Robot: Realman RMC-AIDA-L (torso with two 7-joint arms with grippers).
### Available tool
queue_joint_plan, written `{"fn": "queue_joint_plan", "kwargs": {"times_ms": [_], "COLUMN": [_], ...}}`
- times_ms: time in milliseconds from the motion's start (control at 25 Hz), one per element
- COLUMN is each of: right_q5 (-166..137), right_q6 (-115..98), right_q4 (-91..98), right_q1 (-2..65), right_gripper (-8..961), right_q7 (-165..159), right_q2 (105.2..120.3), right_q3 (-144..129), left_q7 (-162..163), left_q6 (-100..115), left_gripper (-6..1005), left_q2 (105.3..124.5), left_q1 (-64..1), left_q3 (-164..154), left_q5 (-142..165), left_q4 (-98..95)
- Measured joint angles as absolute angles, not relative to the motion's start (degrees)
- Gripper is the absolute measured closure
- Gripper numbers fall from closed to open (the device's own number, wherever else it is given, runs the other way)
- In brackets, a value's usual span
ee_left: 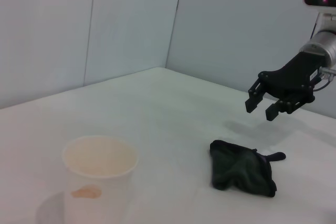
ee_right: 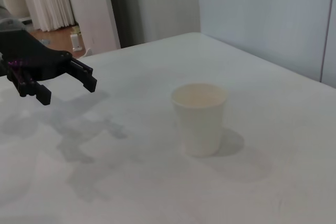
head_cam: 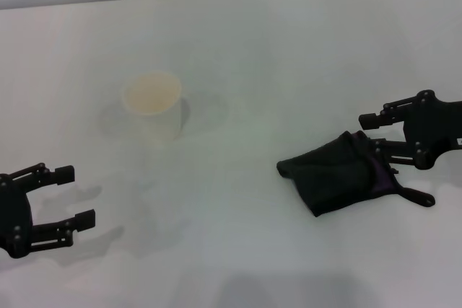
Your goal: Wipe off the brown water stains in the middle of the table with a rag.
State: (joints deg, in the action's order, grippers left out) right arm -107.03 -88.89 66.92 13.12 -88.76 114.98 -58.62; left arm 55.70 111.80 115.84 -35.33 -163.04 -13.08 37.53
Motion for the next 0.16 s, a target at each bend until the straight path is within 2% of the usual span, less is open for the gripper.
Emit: {"fn": "queue_joint_plan", "kwargs": {"times_ms": [160], "right_q5": [-107.3], "right_q6": [-89.8], "right_q4": [66.9], "right_q1": [13.3], "right_gripper": [573], "right_q7": [-88.7], "right_q2": [114.89], "right_q3": [-58.0], "left_q7": [55.4], "left_q6": [111.7], "left_gripper": [138], "left_q2": [115.83], "left_q1": [-35.3], "left_q3": [-163.0], "left_q5": [-13.8], "left_q4": [37.5]}}
